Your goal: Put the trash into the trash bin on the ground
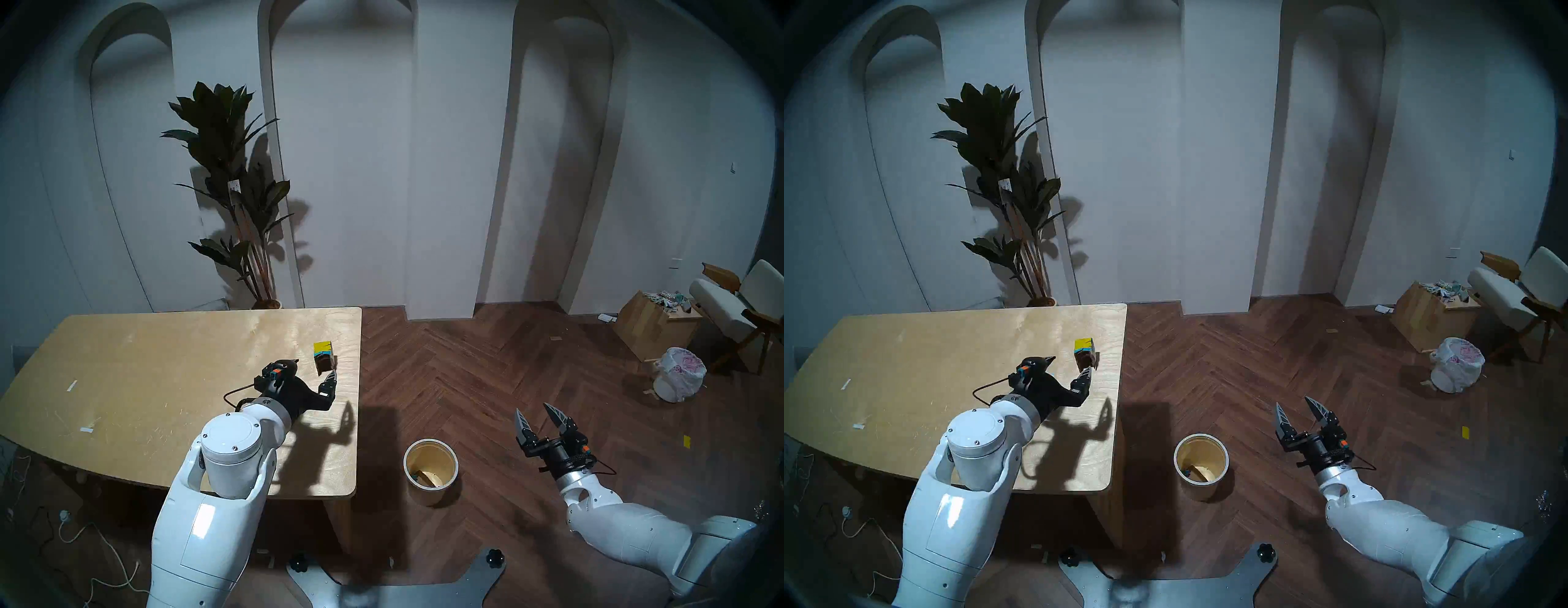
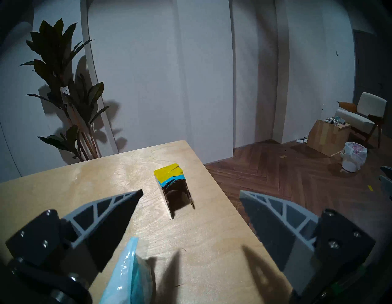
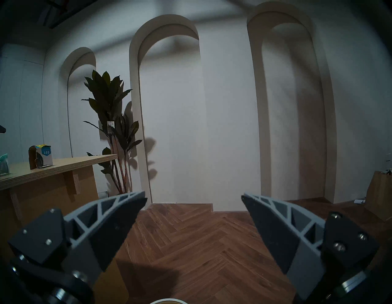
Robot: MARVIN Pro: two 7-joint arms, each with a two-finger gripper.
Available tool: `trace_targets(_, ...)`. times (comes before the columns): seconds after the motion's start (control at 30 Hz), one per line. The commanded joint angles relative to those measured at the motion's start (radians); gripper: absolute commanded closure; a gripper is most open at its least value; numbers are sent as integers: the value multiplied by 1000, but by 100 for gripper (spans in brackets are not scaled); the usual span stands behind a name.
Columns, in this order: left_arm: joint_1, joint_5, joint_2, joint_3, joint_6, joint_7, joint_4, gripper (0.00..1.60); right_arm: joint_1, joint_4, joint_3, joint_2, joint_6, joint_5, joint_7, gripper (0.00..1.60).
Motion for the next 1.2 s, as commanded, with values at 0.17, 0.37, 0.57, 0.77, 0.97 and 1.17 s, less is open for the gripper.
trace_targets(0.17, -96, -3, -9, 17, 14, -11, 26, 0, -25, -55, 41, 91, -12, 17, 14, 0)
trace_targets(0.37, -128, -4, -19, 33, 26, -17, 54, 0, -44, -74, 60, 132, -12, 29, 21, 0)
trace_targets(0.57, -167, -5, -30, 51, 40, -25, 98, 0, -68, -94, 82, 180, -12, 44, 29, 0)
trace_targets(0.77, -204, -7, -39, 57, 49, -29, 142, 0, -89, -110, 100, 220, -12, 58, 35, 0)
trace_targets(0.97, -250, -11, -48, 55, 56, -30, 185, 0, -111, -131, 117, 255, -12, 72, 44, 0)
trace_targets(1.17, -294, -20, -59, 51, 59, -30, 225, 0, -133, -157, 131, 287, -12, 86, 54, 0)
